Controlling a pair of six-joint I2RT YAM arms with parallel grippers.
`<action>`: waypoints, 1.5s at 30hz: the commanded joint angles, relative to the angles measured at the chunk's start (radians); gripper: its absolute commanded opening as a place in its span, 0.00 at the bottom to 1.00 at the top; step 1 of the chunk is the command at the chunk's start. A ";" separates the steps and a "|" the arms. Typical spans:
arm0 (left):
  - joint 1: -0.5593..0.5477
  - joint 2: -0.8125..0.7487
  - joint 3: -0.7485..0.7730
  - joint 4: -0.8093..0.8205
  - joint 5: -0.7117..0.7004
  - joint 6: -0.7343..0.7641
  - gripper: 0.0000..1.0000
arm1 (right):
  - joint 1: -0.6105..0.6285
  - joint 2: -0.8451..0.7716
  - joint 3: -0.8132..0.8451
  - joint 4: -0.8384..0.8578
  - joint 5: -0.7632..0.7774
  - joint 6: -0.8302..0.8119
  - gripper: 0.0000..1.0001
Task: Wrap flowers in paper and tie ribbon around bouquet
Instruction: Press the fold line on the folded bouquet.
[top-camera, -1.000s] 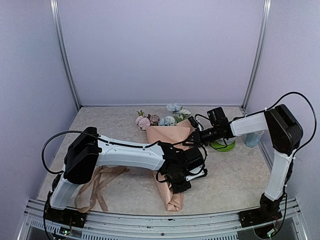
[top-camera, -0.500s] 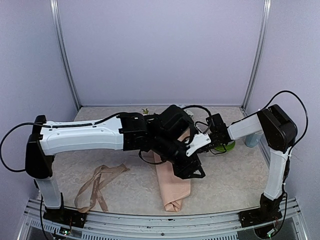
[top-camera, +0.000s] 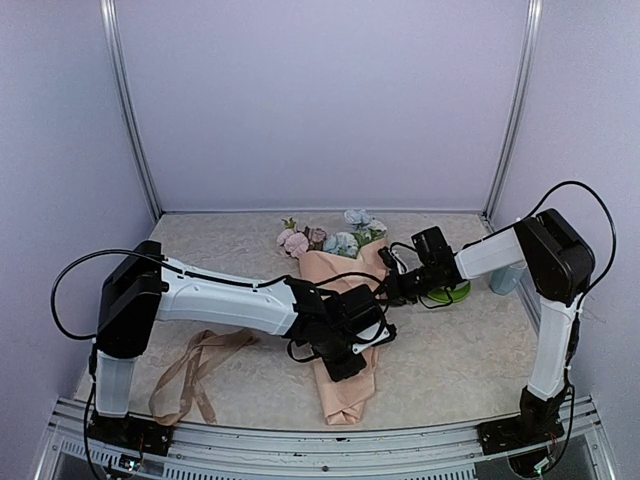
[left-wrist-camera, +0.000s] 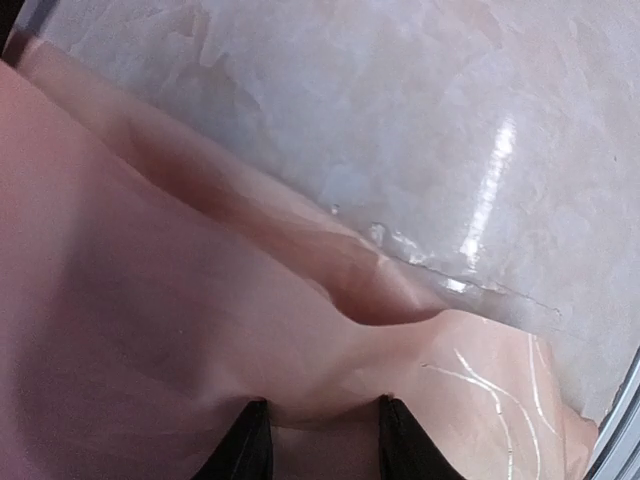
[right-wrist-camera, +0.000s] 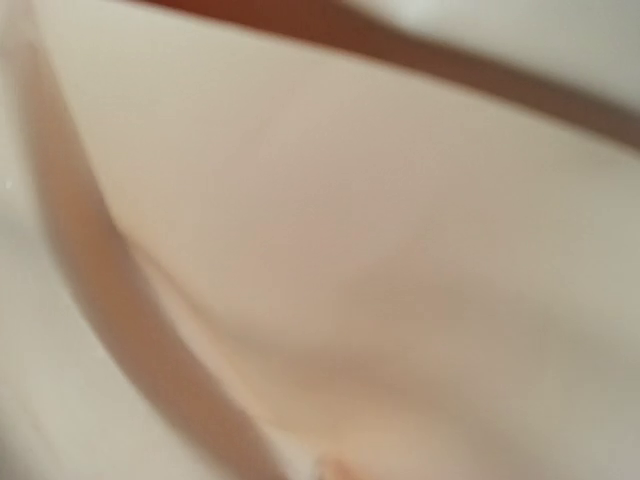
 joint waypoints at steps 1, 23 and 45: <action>-0.014 0.022 -0.039 -0.004 0.015 0.044 0.37 | -0.001 -0.011 0.019 -0.014 0.040 -0.006 0.00; -0.017 0.015 -0.113 0.038 0.124 0.096 0.40 | 0.012 -0.345 -0.419 0.154 -0.060 0.237 0.72; -0.038 0.020 -0.113 0.039 0.093 0.125 0.40 | 0.130 -0.095 -0.451 0.636 -0.160 0.542 0.29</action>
